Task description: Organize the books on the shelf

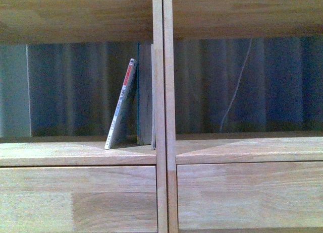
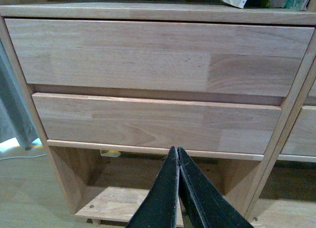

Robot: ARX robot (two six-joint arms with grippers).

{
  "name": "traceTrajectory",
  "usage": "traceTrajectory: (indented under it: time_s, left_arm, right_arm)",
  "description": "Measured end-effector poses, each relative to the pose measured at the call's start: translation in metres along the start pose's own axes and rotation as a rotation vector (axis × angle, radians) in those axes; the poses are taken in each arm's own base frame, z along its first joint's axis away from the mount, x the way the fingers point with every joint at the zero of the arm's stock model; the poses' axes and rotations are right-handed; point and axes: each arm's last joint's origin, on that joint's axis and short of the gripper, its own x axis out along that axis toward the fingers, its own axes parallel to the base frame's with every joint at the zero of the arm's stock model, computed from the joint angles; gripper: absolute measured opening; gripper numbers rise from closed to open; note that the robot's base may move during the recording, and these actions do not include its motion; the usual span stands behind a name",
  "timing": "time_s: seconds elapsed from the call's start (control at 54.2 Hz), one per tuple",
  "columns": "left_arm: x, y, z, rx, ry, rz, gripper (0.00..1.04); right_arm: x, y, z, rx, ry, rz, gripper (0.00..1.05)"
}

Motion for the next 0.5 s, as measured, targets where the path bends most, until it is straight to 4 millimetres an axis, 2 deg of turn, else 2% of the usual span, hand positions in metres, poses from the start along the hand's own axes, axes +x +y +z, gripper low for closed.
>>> traceTrajectory:
  time_s: [0.037, 0.498]
  left_arm:
    - [0.0000, 0.0000, 0.0000, -0.001, 0.000, 0.000, 0.05]
    - [0.0000, 0.0000, 0.0000, 0.000, 0.000, 0.000, 0.82]
  right_arm:
    - [0.0000, 0.0000, 0.0000, 0.000, 0.000, 0.000, 0.09]
    - [0.0000, 0.0000, 0.0000, 0.000, 0.000, 0.000, 0.86]
